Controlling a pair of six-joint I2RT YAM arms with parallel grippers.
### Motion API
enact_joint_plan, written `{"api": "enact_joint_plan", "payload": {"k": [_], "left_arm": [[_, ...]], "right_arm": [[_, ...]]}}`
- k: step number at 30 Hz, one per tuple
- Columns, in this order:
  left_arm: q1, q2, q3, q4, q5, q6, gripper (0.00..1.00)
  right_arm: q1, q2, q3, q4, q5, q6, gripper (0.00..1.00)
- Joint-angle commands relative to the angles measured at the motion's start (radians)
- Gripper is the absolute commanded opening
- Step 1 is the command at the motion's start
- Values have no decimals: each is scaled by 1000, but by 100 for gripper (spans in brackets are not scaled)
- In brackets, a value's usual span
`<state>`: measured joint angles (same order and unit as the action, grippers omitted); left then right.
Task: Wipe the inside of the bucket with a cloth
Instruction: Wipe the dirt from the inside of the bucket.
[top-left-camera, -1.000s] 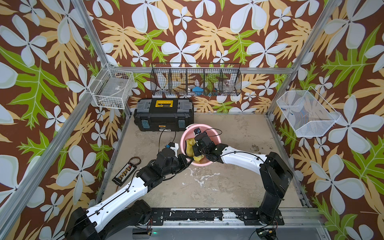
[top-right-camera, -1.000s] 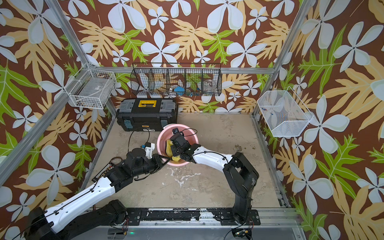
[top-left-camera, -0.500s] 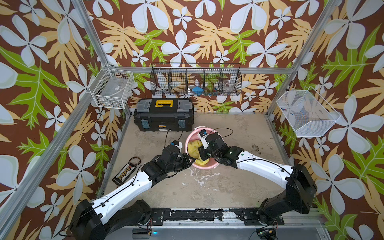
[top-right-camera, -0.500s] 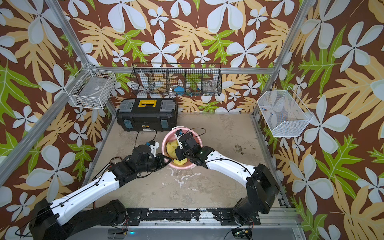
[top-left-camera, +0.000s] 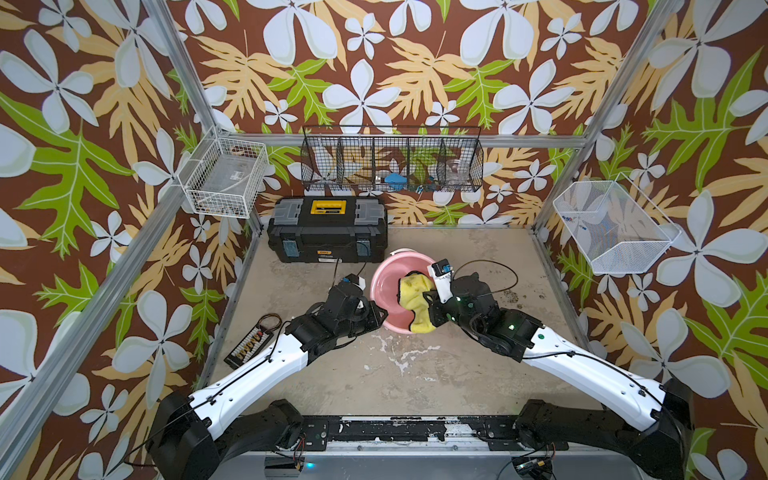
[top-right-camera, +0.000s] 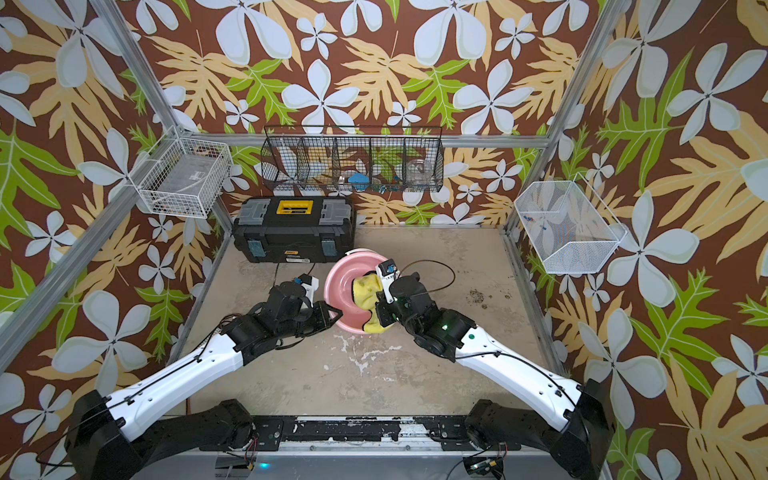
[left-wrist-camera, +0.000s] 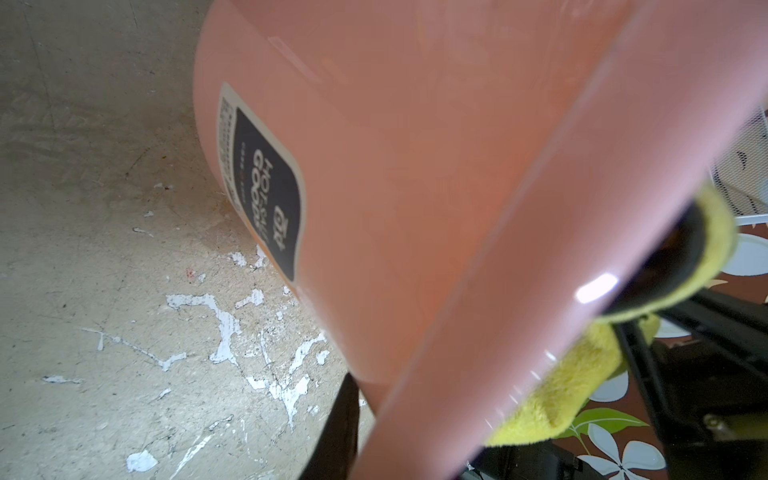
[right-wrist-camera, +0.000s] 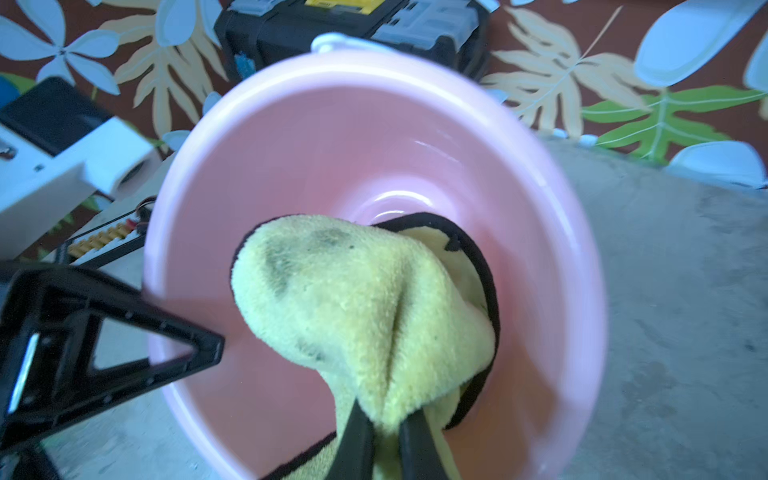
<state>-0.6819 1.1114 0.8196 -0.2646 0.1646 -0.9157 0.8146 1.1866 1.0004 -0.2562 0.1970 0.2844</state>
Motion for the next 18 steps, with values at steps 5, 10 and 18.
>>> {"api": "enact_joint_plan", "payload": {"k": [5, 10, 18], "left_arm": [[1, -5, 17, -2, 100, -14, 0], [1, -22, 68, -76, 158, -51, 0], [1, -19, 44, -86, 240, -128, 0]], "right_arm": [[0, 190, 168, -32, 195, -49, 0], [1, 279, 231, -28, 233, -81, 0], [7, 365, 240, -32, 216, -77, 0]]}}
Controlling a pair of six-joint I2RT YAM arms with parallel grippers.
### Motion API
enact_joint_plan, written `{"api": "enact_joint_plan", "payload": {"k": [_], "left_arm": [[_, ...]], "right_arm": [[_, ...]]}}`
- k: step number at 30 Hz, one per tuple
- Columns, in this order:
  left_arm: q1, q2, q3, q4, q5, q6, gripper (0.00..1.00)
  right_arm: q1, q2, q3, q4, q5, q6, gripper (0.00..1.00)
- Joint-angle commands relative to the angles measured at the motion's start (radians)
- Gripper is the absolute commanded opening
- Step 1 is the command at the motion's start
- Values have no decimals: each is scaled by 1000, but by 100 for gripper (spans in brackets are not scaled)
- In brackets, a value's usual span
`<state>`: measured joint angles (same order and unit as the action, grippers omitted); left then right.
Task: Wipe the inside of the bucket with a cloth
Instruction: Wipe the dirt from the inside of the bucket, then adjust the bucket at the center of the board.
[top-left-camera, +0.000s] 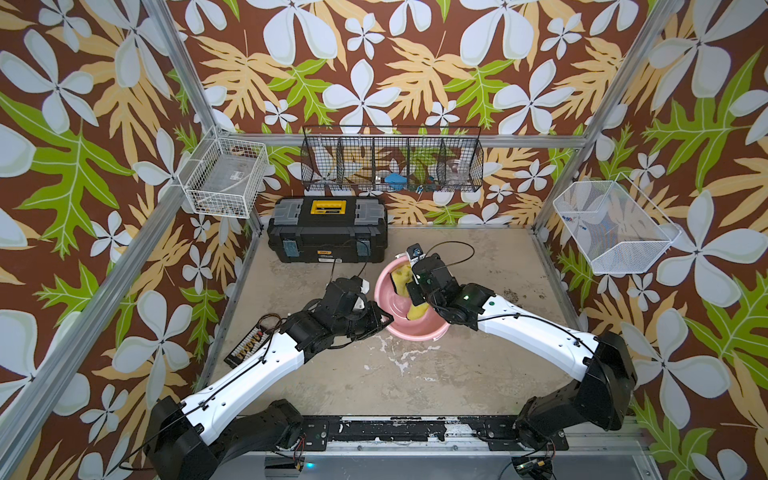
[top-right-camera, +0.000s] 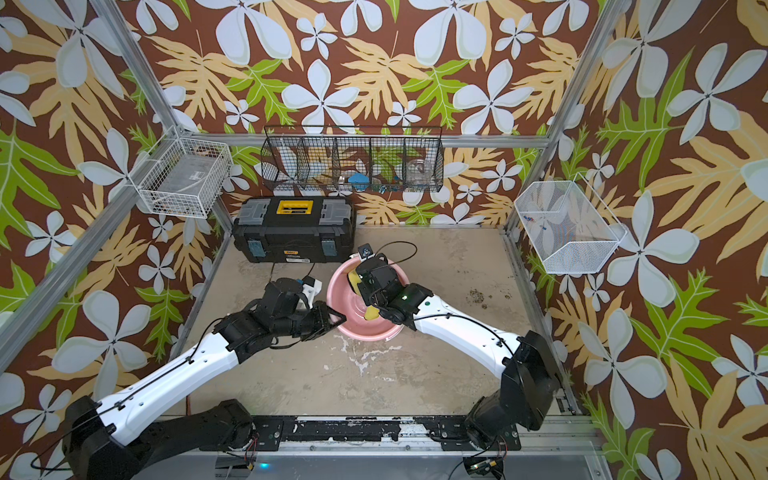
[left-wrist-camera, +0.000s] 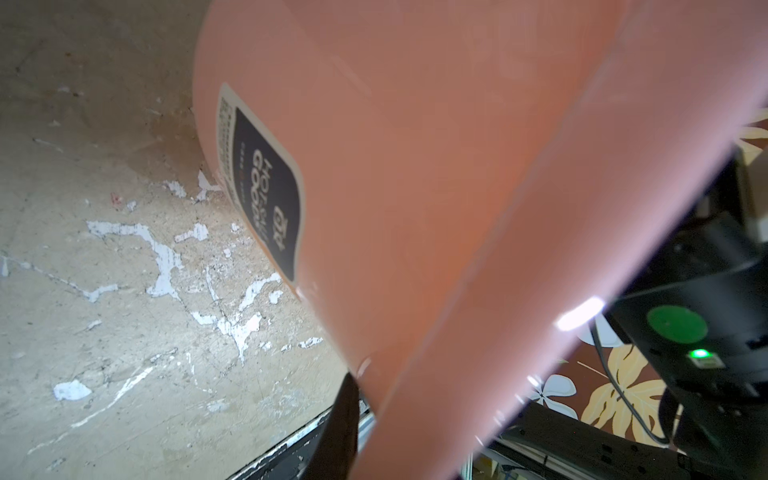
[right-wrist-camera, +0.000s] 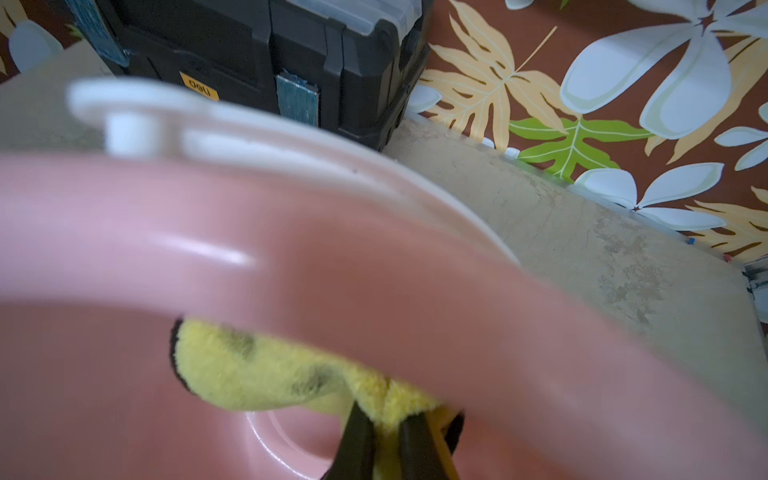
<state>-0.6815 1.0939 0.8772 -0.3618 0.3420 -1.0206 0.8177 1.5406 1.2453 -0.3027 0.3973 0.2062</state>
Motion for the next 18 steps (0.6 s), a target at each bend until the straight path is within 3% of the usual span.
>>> {"api": "enact_joint_plan", "payload": {"k": [1, 8, 18], "left_arm": [[0, -4, -26, 25, 71, -34, 0], [0, -26, -88, 73, 117, -105, 0], [12, 32, -51, 47, 102, -77, 0]], "right_arm": [[5, 17, -14, 21, 15, 3, 0], [11, 120, -83, 59, -8, 39, 0], [24, 240, -46, 52, -40, 73, 0]]}}
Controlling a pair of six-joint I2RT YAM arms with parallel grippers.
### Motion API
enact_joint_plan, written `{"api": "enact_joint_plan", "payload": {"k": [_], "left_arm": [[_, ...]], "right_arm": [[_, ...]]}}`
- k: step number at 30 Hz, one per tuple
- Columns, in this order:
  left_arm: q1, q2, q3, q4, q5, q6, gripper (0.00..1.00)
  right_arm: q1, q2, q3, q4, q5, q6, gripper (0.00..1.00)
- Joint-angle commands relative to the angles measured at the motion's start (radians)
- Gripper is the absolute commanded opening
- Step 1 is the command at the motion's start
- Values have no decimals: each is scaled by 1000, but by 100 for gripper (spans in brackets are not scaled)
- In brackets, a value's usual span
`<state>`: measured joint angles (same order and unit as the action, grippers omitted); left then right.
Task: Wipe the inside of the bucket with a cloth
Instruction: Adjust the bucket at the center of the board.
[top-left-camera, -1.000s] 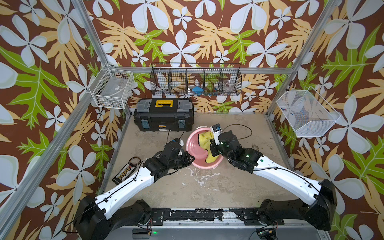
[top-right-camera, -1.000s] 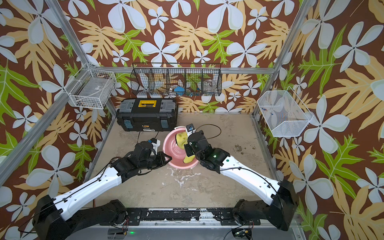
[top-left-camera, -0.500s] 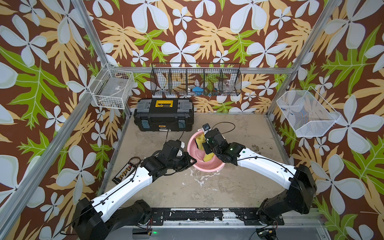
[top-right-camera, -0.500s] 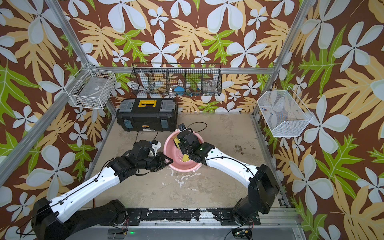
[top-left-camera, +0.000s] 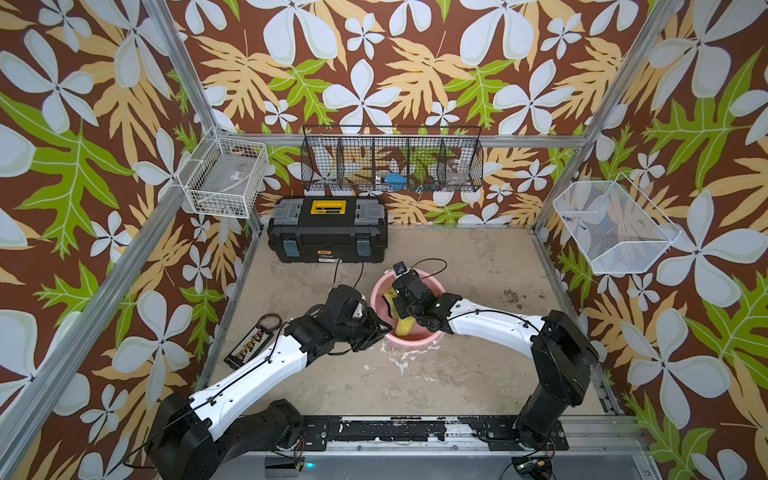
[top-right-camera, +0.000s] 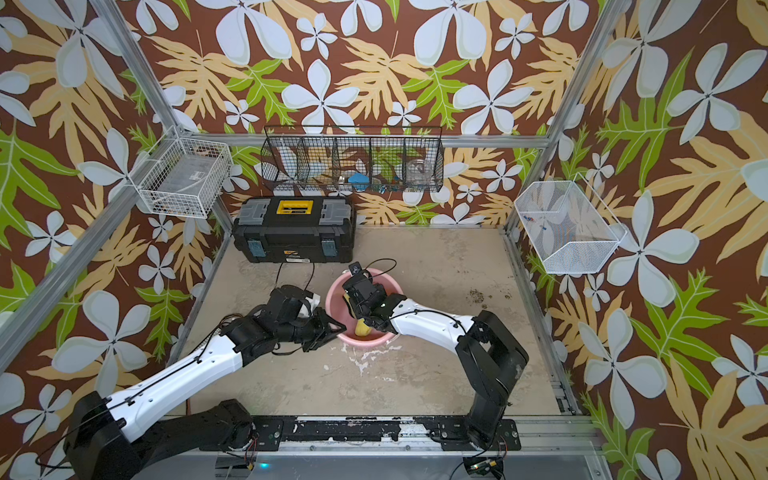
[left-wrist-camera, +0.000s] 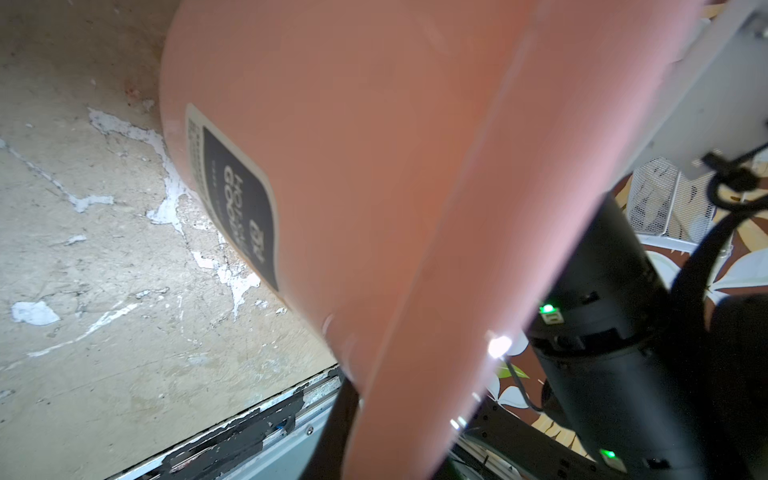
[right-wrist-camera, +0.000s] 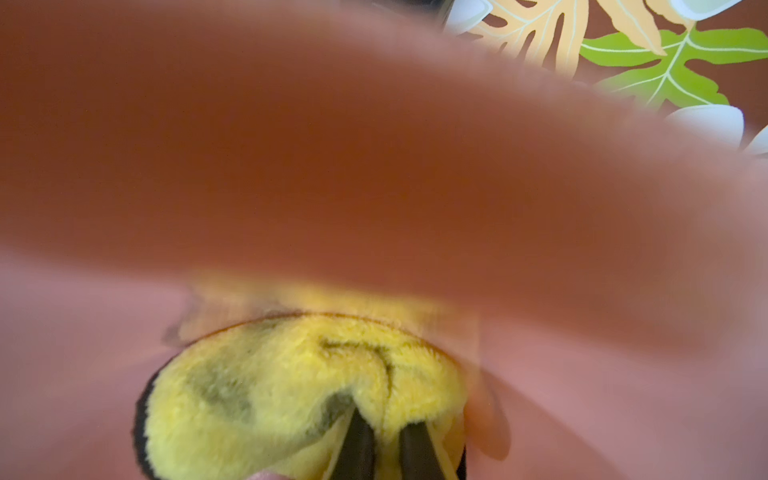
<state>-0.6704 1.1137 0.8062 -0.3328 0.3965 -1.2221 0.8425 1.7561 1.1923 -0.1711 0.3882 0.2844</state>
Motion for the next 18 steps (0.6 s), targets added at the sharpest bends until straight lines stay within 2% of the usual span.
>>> {"api": "enact_joint_plan", "payload": {"k": [1, 5, 10, 18], "left_arm": [[7, 22, 36, -4, 33, 142, 0], [31, 63, 111, -92, -21, 227, 8], [43, 140, 200, -173, -78, 322, 12], [43, 313, 442, -391, -229, 500, 23]], "right_arm": [[0, 28, 10, -81, -34, -5, 0], [1, 37, 8, -75, -51, -6, 0], [8, 45, 2, -64, -62, 2, 0], [10, 114, 89, -119, -47, 5, 0]]}}
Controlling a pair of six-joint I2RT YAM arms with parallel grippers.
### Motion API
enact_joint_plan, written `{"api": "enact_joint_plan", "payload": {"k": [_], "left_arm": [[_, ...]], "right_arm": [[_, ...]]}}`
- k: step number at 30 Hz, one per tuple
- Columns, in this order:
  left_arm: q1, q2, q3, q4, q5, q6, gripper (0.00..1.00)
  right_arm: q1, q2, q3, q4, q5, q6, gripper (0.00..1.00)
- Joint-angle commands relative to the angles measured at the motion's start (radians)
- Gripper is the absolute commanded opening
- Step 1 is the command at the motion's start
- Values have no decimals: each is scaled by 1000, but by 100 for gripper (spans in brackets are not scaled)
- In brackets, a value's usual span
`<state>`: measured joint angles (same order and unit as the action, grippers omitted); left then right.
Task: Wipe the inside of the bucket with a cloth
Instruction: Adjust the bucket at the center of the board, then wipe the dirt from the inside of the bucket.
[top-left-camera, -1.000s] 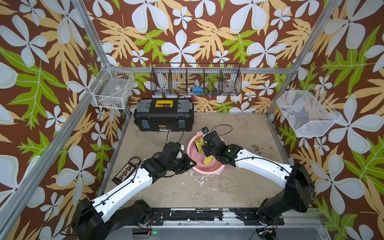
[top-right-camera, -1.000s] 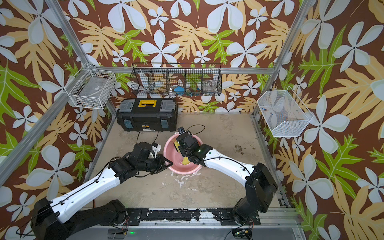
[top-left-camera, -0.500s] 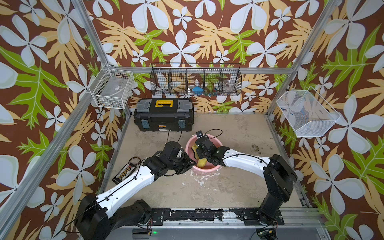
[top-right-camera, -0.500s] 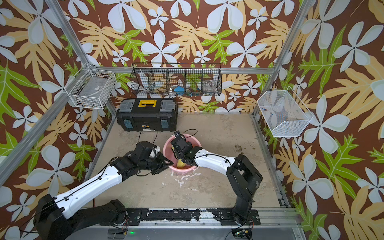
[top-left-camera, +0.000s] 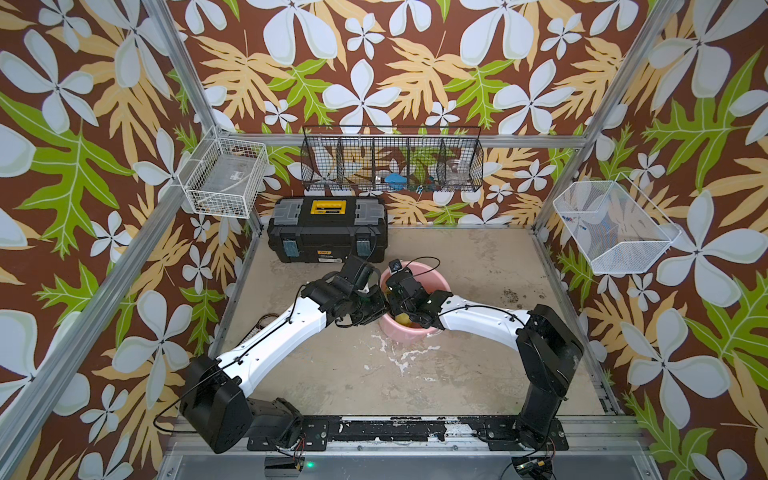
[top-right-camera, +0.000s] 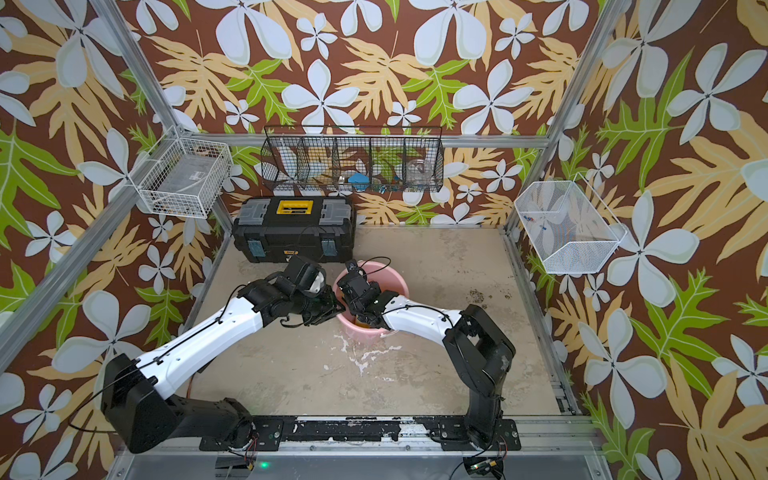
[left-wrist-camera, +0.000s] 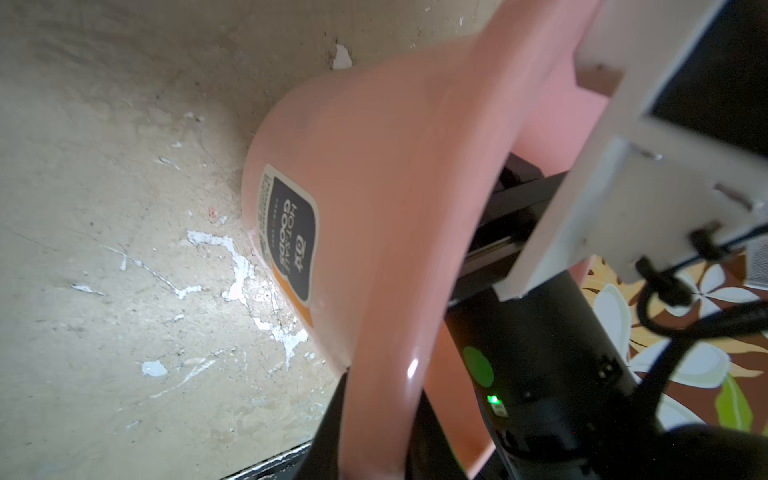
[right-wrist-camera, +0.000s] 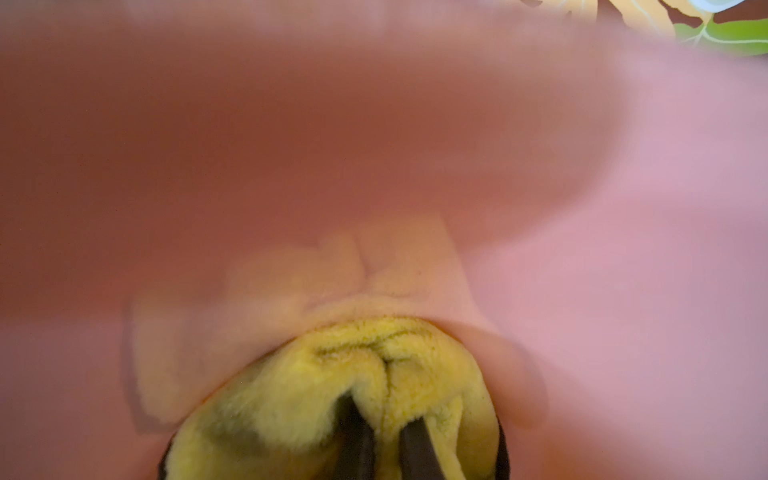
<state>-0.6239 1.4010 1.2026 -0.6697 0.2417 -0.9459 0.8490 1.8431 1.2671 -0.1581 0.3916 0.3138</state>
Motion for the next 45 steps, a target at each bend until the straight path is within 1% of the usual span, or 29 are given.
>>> {"api": "enact_joint_plan", "payload": {"k": [1, 4, 8, 9, 10, 11, 13, 14, 18, 23, 28, 31, 34, 36, 37, 39, 41, 45], "left_arm": [[-3, 51, 67, -71, -79, 239, 24], [-3, 96, 108, -95, -109, 265, 26], [-3, 127, 121, -90, -118, 271, 26], [-3, 133, 123, -90, -124, 273, 24], [-3, 136, 123, -87, -125, 272, 20], [-3, 137, 120, -81, -126, 272, 13], [-3, 129, 110, -64, -128, 266, 3], [-3, 123, 107, -55, -131, 266, 0], [-3, 84, 109, -28, -154, 265, 0], [-5, -15, 72, 62, -166, 254, 0], [-6, -146, -50, 207, -155, 259, 0], [-10, -222, -150, 287, -171, 291, 0], [-23, -311, -245, 342, -237, 324, 0], [-23, -369, -296, 372, -292, 347, 0], [-23, -389, -309, 373, -321, 356, 0], [-23, -407, -320, 373, -352, 373, 0], [-23, -407, -325, 384, -373, 384, 0], [-23, -394, -321, 418, -386, 391, 0]], "right_arm": [[3, 35, 23, -136, -50, -24, 0], [2, 62, 52, -151, -51, -21, 0], [1, 81, 73, -157, -62, -12, 0], [-1, 83, 75, -156, -65, -9, 0], [-2, 87, 79, -156, -70, -5, 0], [-4, 93, 84, -162, -74, -1, 0], [-7, 97, 93, -169, -74, 4, 0], [-8, 97, 94, -169, -76, 5, 0], [-27, 87, 122, -194, -65, 13, 0], [-31, 32, 132, -178, 26, -15, 0], [-31, -10, 51, -9, 60, -45, 0], [-28, -22, -13, 110, 65, -12, 0], [-13, -58, -99, 239, 76, 27, 0], [18, -86, -154, 313, 73, 3, 0], [42, -107, -189, 357, 76, -24, 0], [77, -144, -240, 388, 104, -35, 0], [89, -187, -293, 402, 76, -22, 0], [105, -283, -403, 438, 75, -12, 0]]}}
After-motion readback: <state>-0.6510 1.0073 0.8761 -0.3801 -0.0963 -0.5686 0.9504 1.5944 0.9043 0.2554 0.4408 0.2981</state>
